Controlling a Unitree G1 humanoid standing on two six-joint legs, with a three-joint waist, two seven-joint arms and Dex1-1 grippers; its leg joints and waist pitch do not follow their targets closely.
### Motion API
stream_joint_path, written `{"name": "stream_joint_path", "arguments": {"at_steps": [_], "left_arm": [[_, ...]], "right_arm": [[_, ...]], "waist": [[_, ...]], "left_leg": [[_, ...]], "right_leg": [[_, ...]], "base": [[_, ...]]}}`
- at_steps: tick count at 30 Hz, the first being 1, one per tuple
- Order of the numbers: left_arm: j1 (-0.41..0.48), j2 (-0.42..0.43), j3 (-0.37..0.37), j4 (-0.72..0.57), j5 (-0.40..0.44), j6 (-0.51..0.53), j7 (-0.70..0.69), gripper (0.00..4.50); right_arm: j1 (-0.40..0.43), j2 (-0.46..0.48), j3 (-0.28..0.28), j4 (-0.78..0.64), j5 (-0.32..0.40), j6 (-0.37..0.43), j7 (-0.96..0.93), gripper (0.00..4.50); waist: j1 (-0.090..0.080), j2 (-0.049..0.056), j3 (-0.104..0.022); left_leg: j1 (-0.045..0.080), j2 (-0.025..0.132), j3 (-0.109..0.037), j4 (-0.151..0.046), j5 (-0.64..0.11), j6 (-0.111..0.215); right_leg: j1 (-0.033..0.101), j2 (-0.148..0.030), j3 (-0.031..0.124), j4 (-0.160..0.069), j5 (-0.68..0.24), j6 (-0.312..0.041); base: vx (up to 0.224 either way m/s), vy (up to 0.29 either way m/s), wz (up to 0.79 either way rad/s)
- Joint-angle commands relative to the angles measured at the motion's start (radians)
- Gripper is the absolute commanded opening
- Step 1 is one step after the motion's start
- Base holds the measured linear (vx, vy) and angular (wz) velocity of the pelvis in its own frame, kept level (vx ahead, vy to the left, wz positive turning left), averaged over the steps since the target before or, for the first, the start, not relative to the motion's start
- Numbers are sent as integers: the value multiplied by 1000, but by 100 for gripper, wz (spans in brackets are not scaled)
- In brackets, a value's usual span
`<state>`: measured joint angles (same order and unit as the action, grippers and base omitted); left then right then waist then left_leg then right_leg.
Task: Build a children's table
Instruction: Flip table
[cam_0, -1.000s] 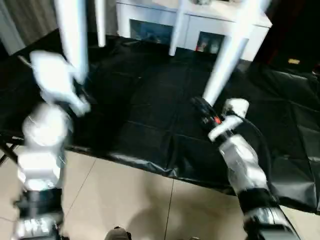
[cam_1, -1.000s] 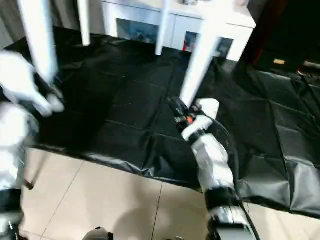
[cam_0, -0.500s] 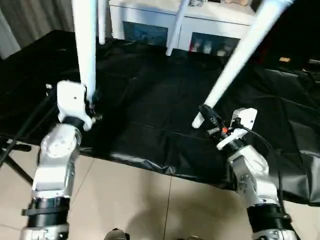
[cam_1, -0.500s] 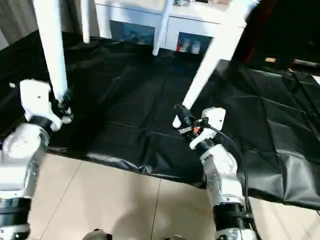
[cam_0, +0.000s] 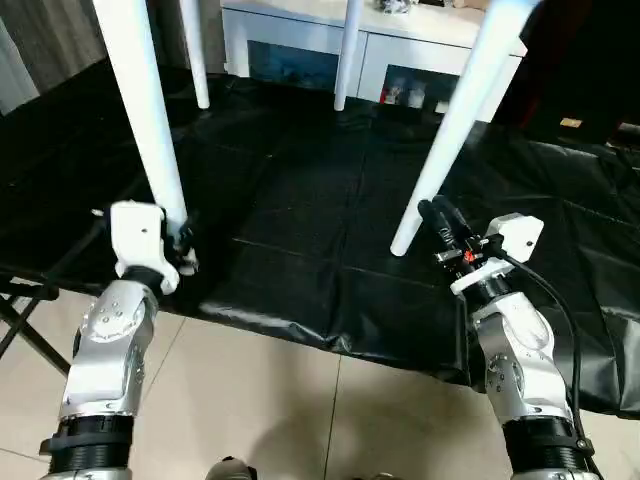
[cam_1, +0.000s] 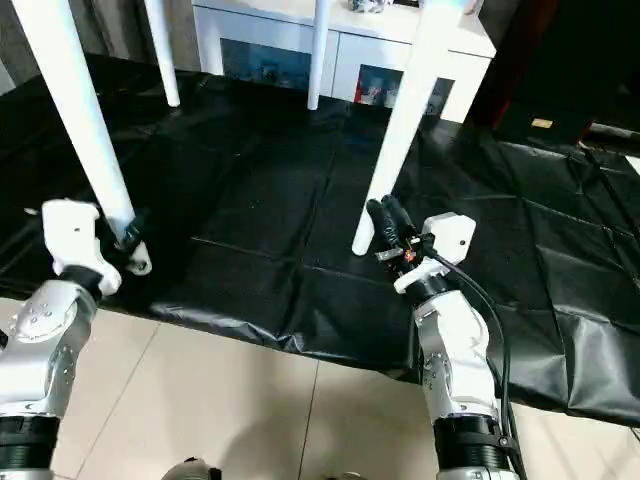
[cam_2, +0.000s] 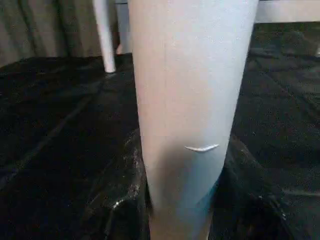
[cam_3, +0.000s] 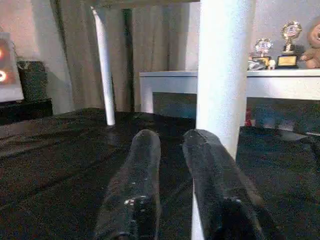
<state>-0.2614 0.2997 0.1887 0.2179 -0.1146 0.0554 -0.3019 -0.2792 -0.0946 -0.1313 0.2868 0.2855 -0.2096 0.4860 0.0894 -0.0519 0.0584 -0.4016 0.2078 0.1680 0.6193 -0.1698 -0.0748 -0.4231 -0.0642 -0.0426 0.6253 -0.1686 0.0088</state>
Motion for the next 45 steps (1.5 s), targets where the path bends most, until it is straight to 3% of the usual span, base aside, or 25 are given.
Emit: {"name": "stream_joint_path", "arguments": {"at_steps": [1,5,6,9,12,16,18,25,29,35,45], "left_arm": [[-14,37,-10,24,5,-45,-48,150],[-18,66,-6,64,-1,-70,-86,150],[-23,81,-9,82,6,-84,-101,150],[-21,86,-13,86,2,-91,-121,150],[-6,90,-24,74,-4,-98,-137,150],[-1,93,-28,72,-10,-105,-144,150],[2,95,-32,72,-15,-114,-157,150],[11,100,-39,59,-16,-117,-172,150],[13,104,-46,65,-13,-122,-172,150],[7,103,-50,71,-11,-121,-167,150],[10,105,-50,72,-6,-123,-160,150]], "right_arm": [[-28,-24,-17,23,-5,-13,-13,127],[-67,-39,-31,72,-17,-23,-36,174],[-97,-48,-41,111,-23,-33,-45,188],[-163,-57,-50,204,-25,-48,-51,205],[-238,-56,-55,304,-23,-61,-49,238],[-277,-53,-55,354,-16,-62,-37,266],[-323,-46,-58,416,2,-51,-2,288],[-409,-61,-62,564,-33,-66,-51,340],[-468,-70,-75,652,-25,-42,-42,340],[-505,-79,-71,733,-11,-8,83,284],[-532,-89,-68,803,-15,-26,156,197]], "waist": [[-6,15,-65],[-11,14,-64],[-11,6,-63],[-15,6,-64],[-15,5,-65],[-10,5,-67],[-8,-1,-70],[-7,3,-69],[-8,7,-68],[-5,3,-69],[-4,4,-69]], "left_leg": [[34,18,-6,-98,-384,-33],[38,18,-7,-99,-409,-46],[39,18,-6,-98,-415,-43],[38,18,-7,-99,-422,-50],[40,19,-6,-97,-421,-49],[40,20,-4,-98,-394,-45],[37,21,-3,-98,-367,-41],[40,20,0,-97,-362,-42],[43,21,-1,-96,-387,-49],[39,22,0,-97,-374,-41],[41,24,-1,-97,-373,-37]], "right_leg": [[30,-56,34,-86,-319,-129],[27,-58,34,-90,-369,-121],[24,-60,34,-89,-377,-121],[25,-61,33,-89,-384,-124],[24,-60,33,-87,-362,-136],[28,-59,34,-81,-309,-151],[33,-60,33,-75,-272,-165],[33,-61,33,-75,-277,-181],[30,-59,33,-75,-289,-179],[35,-61,33,-74,-269,-187],[34,-63,32,-73,-281,-201]], "base": [[0,0,0],[0,0,0],[0,0,0],[0,0,0],[0,0,0],[0,0,0],[0,0,0],[0,0,0],[0,0,0],[0,0,0],[0,0,0]]}}
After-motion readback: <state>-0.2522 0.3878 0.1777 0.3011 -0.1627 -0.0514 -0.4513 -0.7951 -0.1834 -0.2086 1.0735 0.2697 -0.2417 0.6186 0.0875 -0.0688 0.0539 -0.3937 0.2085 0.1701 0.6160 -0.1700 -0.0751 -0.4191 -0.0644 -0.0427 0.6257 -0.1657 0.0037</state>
